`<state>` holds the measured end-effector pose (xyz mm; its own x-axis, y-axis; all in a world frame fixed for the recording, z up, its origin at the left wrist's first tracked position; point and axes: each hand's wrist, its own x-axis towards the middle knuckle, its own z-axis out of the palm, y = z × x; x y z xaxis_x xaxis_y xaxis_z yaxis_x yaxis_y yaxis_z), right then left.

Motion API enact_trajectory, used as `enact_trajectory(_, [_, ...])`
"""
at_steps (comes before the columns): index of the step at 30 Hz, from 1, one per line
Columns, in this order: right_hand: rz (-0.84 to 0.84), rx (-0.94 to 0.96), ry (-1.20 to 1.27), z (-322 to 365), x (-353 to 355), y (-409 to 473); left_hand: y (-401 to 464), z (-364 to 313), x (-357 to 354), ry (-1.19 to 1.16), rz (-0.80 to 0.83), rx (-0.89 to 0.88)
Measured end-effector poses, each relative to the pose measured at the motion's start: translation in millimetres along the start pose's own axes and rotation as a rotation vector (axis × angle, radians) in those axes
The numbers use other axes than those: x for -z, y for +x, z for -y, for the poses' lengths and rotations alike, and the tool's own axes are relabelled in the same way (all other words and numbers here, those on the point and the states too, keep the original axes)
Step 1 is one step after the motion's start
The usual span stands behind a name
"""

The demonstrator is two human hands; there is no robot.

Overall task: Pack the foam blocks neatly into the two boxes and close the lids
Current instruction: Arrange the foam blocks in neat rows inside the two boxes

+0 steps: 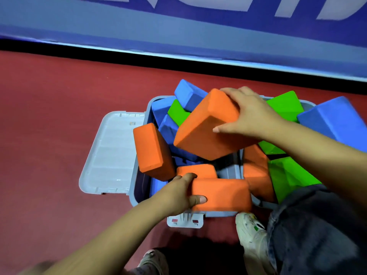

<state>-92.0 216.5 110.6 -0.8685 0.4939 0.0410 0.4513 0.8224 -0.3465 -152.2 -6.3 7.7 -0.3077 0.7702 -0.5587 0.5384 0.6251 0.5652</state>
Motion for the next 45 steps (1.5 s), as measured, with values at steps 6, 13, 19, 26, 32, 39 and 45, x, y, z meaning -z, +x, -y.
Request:
enact_trajectory(6, [-0.238, -0.139, 0.340, 34.0, 38.0, -29.6, 7.7, 0.2, -29.4, -0.149, -0.117, 0.012])
enact_trajectory(13, [-0.068, -0.586, 1.285, 55.0, 37.9, -67.3, 7.4, 31.6, -72.3, 0.055, -0.101, 0.157])
enact_trajectory(19, [-0.039, -0.666, 1.312, 44.3, 38.4, -93.5, -4.8, 20.9, -32.3, -0.238, -0.227, 0.133])
enact_trajectory(26, [0.150, -0.782, 1.538, 59.4, 15.8, -78.5, -90.4, 33.6, 103.0, -1.640, -0.586, 0.064])
enact_trajectory(32, [0.275, -0.674, 1.457, 83.5, -38.3, -52.4, -107.4, 58.8, 121.3, -1.347, -0.523, 0.124])
enact_trajectory(39, [0.392, -0.051, 0.156, 28.9, -89.9, -66.4, -96.2, 96.5, 139.2, -1.571, -0.696, 0.165])
enact_trajectory(45, [0.873, 0.090, -0.530, 0.3, -144.6, -115.8, -83.2, 107.8, 143.8, -1.972, -0.813, 0.237])
